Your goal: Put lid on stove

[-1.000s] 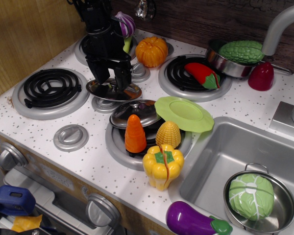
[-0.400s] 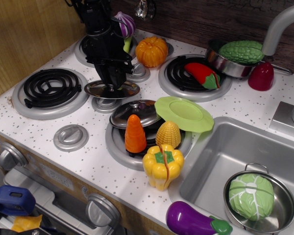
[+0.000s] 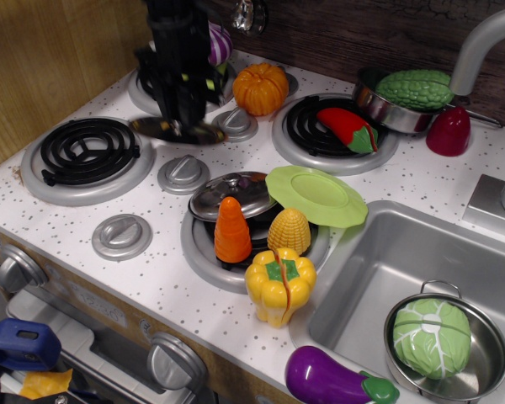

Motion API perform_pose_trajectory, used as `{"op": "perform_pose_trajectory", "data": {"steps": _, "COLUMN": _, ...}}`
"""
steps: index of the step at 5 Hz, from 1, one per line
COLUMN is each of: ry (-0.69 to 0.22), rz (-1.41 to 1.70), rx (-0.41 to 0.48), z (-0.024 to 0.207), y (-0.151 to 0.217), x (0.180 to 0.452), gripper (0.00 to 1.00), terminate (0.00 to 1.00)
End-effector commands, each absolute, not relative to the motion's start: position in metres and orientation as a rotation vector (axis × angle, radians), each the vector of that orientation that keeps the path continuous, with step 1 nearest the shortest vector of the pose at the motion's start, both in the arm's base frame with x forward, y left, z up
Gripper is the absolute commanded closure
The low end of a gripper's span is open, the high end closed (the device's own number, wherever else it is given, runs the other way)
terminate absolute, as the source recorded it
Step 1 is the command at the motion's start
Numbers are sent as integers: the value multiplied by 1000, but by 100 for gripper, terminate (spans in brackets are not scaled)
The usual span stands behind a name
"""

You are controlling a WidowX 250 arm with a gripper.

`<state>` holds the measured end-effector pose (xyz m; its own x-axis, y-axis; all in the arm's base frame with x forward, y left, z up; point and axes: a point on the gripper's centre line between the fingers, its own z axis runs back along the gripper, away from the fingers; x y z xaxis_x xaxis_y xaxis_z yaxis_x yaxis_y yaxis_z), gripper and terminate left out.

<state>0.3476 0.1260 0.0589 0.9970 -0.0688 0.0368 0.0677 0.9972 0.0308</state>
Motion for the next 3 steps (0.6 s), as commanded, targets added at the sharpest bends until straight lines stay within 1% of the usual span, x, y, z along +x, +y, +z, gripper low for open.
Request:
{"op": "perform_pose_trajectory", "data": {"steps": 1, "ry": -158, "rz": -24, "rx": 152, "z": 98, "y": 152, "x": 332, "gripper": 100, "terminate": 0}}
{"op": "perform_pose_trajectory", "data": {"steps": 2, "ry": -272, "rz": 34, "rx": 251, "z": 89, "y": 165, "x": 313, "gripper": 100, "terminate": 0}}
{"op": "perform_pose_trajectory", "data": {"steps": 3, "ry": -410, "rz": 106, "rx": 293, "z": 73, "y": 184, "x": 298, "gripper": 100, "terminate": 0}}
